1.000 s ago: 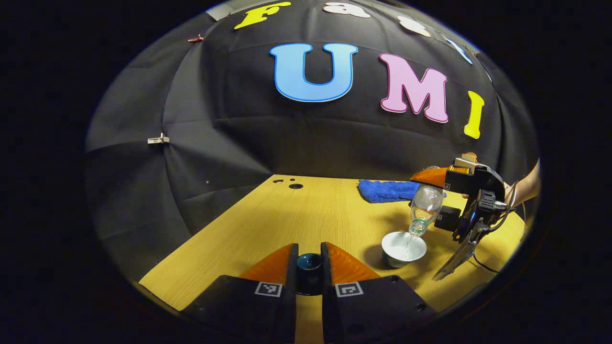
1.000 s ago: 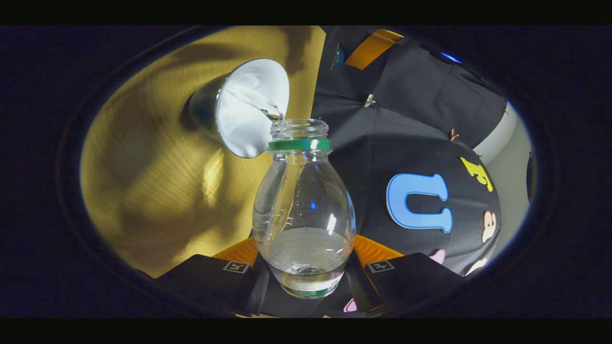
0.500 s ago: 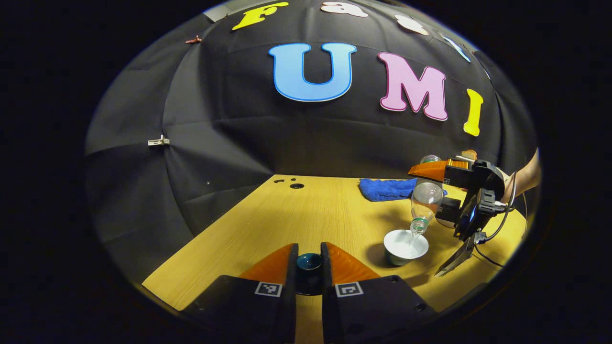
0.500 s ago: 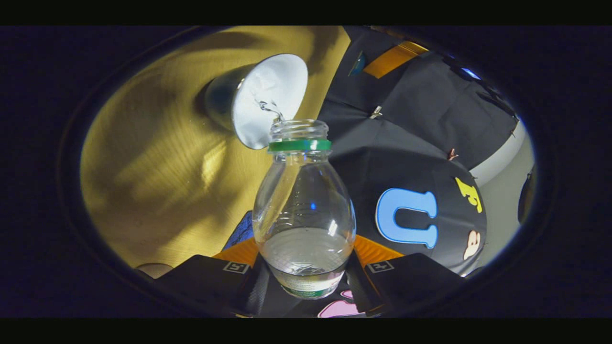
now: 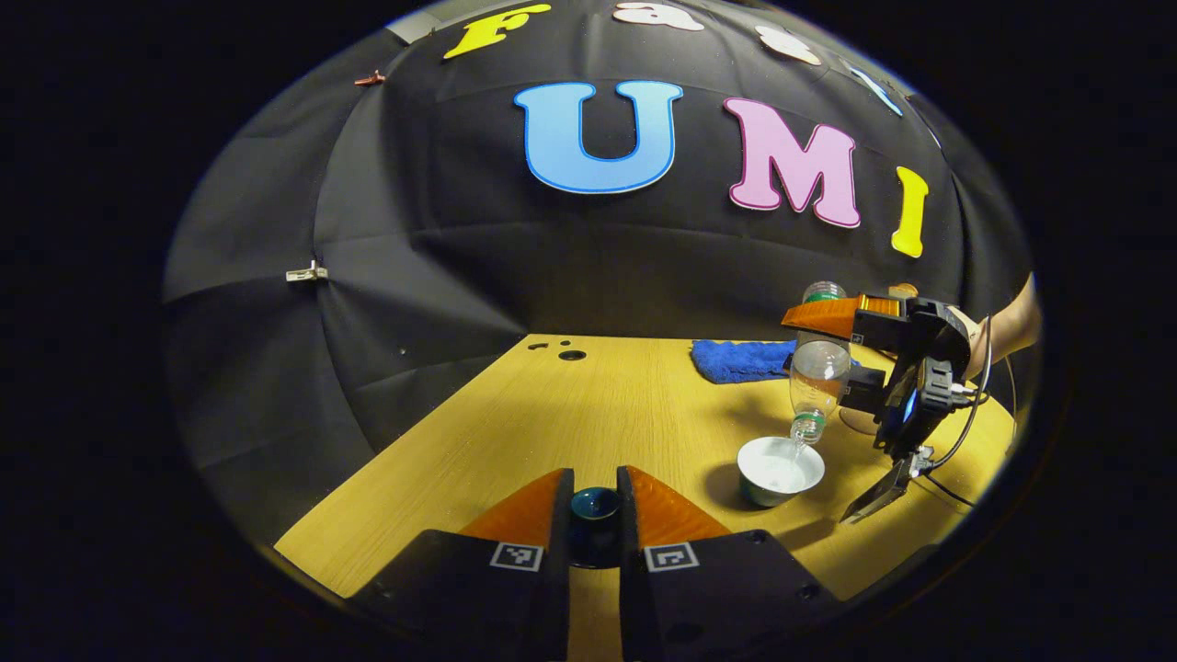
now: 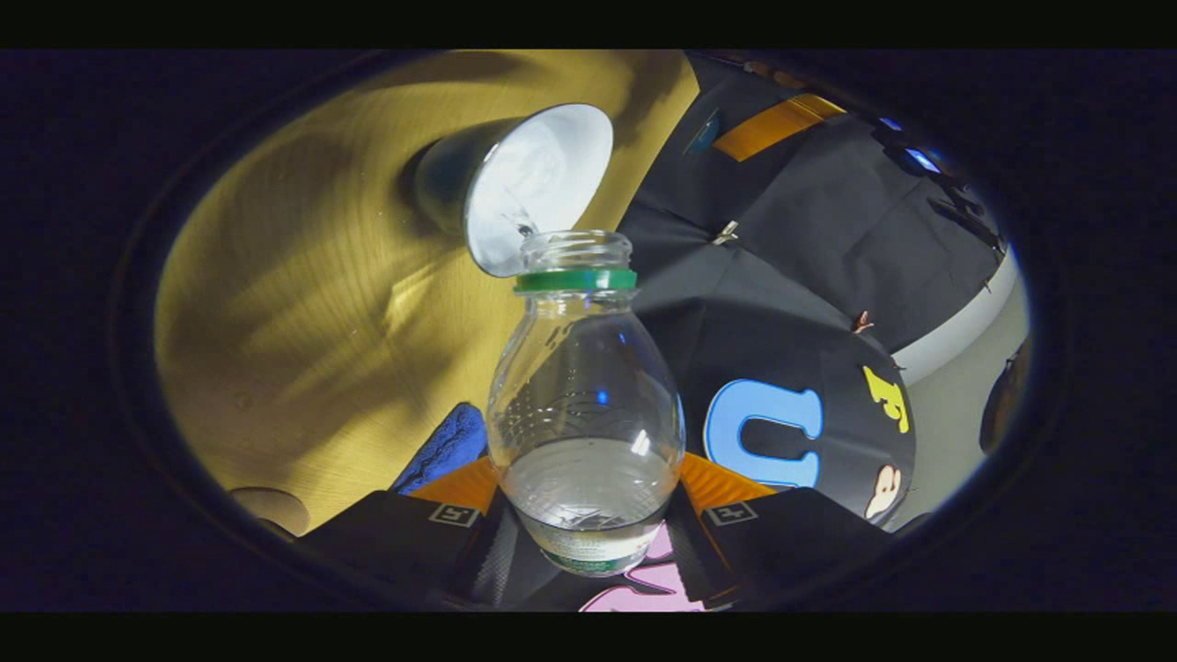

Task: Open the teacup lid with one hand, grasp the water bottle and pour water into the teacup with the other hand; after pouring, place the water bottle on the coaster and then close the teacup lid.

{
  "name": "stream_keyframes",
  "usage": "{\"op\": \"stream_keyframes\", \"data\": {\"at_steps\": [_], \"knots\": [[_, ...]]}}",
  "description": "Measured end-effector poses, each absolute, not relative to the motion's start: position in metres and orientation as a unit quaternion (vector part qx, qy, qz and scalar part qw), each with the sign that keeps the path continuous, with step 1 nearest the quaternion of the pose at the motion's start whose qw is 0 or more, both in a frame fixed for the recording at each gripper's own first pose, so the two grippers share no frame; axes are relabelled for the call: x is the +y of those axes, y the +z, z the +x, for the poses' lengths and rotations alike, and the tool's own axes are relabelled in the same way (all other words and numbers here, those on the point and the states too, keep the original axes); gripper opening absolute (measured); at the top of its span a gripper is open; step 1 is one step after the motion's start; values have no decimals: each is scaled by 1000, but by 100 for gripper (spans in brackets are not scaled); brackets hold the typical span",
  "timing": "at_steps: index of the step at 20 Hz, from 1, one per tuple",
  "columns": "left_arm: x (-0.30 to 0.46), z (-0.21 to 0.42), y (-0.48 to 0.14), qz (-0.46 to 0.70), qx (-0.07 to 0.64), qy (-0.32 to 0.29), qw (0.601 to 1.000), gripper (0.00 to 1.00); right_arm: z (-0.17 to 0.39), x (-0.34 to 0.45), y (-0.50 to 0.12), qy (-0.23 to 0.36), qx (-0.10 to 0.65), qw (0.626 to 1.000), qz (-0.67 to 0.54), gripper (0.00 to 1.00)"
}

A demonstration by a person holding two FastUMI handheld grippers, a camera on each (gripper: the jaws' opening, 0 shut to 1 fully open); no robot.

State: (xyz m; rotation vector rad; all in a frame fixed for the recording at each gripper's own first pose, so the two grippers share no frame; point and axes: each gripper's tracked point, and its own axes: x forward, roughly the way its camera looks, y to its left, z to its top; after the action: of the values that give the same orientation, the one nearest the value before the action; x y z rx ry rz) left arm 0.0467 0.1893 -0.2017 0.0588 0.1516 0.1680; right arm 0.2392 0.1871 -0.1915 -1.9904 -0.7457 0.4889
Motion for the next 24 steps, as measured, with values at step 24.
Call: {"op": "stream_keyframes", "data": {"at_steps": [24], "knots": [[169,59,-191,35,72,98,992,22,242,182,-187,213,-291,525,-771,73]]}}
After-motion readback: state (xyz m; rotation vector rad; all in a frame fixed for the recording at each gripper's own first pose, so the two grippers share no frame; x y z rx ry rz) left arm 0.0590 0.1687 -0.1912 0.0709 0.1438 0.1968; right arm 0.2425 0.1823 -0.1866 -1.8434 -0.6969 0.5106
